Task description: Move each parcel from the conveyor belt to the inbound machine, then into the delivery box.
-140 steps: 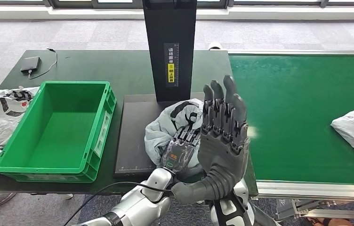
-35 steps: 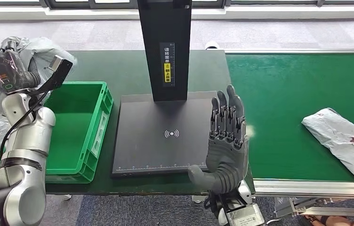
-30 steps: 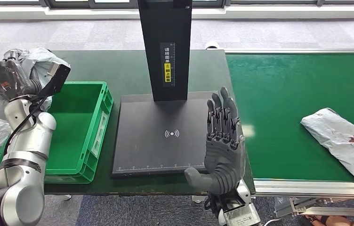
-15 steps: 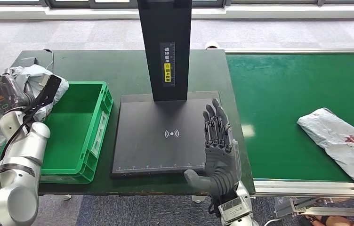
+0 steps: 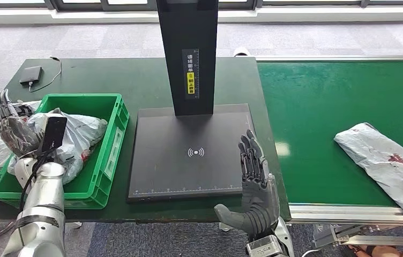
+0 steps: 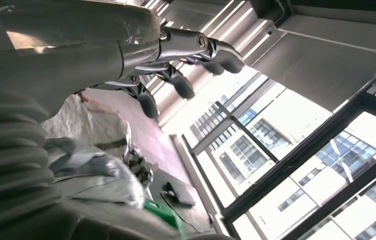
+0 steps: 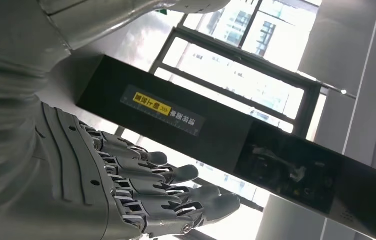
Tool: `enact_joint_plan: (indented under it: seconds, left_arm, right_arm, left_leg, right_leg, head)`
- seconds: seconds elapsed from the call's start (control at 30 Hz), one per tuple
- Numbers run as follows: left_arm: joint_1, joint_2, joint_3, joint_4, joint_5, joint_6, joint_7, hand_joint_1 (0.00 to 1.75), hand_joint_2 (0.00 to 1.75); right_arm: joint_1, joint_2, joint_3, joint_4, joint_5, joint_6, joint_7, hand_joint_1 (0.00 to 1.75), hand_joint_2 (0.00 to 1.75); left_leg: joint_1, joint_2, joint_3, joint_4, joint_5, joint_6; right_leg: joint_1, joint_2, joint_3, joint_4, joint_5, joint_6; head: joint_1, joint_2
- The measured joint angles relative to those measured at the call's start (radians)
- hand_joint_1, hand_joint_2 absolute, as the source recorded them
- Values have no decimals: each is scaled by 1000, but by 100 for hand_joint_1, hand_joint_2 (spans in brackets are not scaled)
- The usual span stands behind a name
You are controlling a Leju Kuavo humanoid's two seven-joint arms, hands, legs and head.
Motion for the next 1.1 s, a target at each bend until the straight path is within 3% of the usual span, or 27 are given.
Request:
enact_joint_plan:
  seconds: [0.17, 0.37, 0.53, 0.9, 1.1]
  left_arm:
    - [99, -102, -107, -139, 65, 74, 12, 0, 0]
    - [249, -163, -236, -310, 107, 122, 40, 0, 0]
    - [310, -184, -279, -363, 107, 124, 42, 0, 0]
    - [335, -193, -306, -402, 104, 123, 58, 0, 0]
    - [371, -193, -401, -456, 139, 48, 92, 0, 0]
  right_arm:
    - [36, 0, -35, -15, 32, -2, 0, 0, 175]
    - [77, 0, -85, -23, 64, -9, 0, 0, 175]
    - [92, 0, -103, -25, 69, -10, -1, 0, 175]
    - [101, 0, -119, -26, 87, -12, -1, 0, 175]
    - [140, 4, -159, -33, 144, -7, -1, 0, 175]
  left_leg:
    - [-3, -2, 13, -1, -6, 4]
    - [-3, -2, 18, -1, -9, 6]
    - [-3, -2, 15, 0, -7, 5]
    - [-2, -2, 13, 0, -8, 5]
    - [-2, -3, 12, 0, -8, 5]
  right_leg:
    - [-3, -3, 15, 0, -7, 3]
    - [-3, -4, 20, -1, -10, 5]
    - [-3, -3, 16, -1, -8, 4]
    - [-2, -3, 15, -1, -9, 4]
    - [-3, -4, 14, -1, -10, 4]
  head:
    - [0, 0]
    - [0, 0]
    - [0, 0]
    - [0, 0]
    - [0, 0]
